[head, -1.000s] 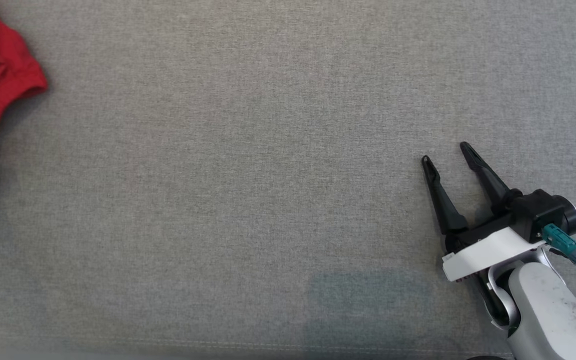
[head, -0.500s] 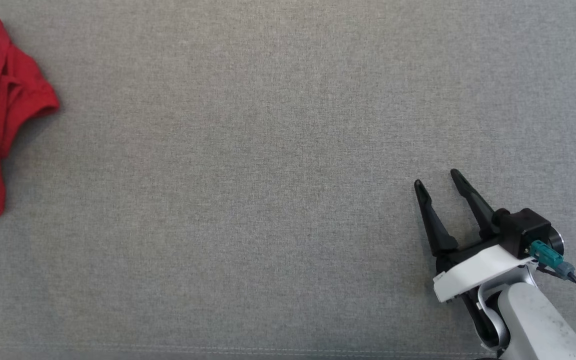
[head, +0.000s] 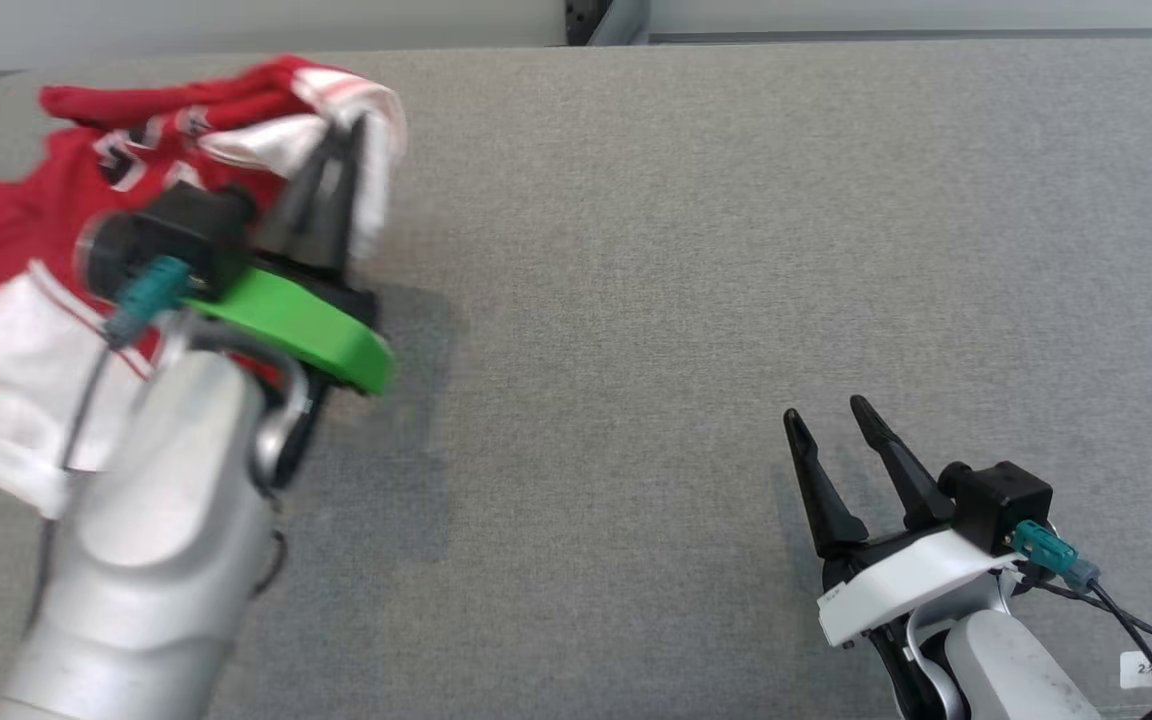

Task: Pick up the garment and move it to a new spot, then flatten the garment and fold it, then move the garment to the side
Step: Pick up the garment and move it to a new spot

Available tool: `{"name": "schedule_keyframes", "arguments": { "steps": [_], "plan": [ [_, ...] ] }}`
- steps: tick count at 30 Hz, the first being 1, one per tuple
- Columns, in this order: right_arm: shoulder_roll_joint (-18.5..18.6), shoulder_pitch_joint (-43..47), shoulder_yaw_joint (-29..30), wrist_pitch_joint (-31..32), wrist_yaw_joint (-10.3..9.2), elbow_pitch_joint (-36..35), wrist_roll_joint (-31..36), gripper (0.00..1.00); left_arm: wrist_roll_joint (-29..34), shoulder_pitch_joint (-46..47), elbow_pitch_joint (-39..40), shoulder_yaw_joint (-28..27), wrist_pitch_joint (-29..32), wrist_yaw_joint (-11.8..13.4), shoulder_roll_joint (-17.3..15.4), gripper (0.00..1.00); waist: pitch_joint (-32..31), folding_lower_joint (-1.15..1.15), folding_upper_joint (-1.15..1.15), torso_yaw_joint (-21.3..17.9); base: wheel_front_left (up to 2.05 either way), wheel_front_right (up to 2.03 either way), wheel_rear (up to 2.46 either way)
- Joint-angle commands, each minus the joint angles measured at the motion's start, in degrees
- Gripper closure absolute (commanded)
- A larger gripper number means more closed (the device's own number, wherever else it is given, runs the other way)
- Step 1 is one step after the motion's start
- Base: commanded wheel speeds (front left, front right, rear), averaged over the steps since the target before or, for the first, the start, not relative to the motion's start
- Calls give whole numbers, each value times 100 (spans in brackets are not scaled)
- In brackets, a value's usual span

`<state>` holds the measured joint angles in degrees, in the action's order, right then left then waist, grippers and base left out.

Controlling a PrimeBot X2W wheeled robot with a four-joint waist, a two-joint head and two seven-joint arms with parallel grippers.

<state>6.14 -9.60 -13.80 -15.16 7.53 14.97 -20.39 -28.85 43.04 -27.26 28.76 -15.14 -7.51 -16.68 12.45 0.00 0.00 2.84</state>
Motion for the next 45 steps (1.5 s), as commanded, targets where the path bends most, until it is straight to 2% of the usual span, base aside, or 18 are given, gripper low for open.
{"name": "schedule_keyframes", "arguments": {
  "steps": [1,5,8,11,16,17,18,21,25,31,39,45],
  "plan": [
    [17,78,-8,-1,-8,9,-13,0,-105,-155,98,122,-2,7,193,100,-277,0,0,-369,0,0,0],
    [22,179,-2,-1,-8,38,-56,0,-245,-467,401,694,-2,8,815,100,-362,0,0,-767,0,0,0],
    [59,235,66,-1,-8,57,-82,0,-377,-537,707,1090,-3,8,1123,100,-396,0,0,-1087,0,0,0],
    [46,291,134,-1,-8,51,-112,0,-327,-619,920,1157,-1,8,1250,100,-402,0,0,-1357,0,0,0],
    [-8,304,153,-1,-7,-7,-125,0,2,-854,152,822,0,9,1235,100,-372,0,0,-1649,0,0,0],
    [-25,298,163,-1,-7,-24,-124,0,45,-901,-26,670,0,8,1229,13,-357,0,0,-1662,0,0,0],
    [-43,292,167,-1,-7,-42,-117,0,116,-972,-225,550,0,8,1209,0,-345,0,0,-1668,0,0,0],
    [-72,265,214,-1,-7,-104,-99,0,302,-1187,-582,117,1,8,1195,0,-334,0,0,-1602,0,0,0],
    [-91,244,236,-1,-7,-159,-70,0,470,-1499,-649,-285,1,8,1149,0,-380,0,0,-1463,0,0,0],
    [-124,261,369,-1,-7,-313,12,0,1071,-2543,127,-1412,2,56,1040,0,-554,0,0,-1127,0,0,0],
    [-175,507,446,-1,-7,-290,131,0,1624,-3889,890,-2775,1,80,1194,0,-935,0,0,-690,0,0,0],
    [-208,667,469,-1,-7,-264,186,0,1941,-4555,1308,-3314,1,38,1311,0,-1147,0,0,-527,0,0,0]
  ]
}}
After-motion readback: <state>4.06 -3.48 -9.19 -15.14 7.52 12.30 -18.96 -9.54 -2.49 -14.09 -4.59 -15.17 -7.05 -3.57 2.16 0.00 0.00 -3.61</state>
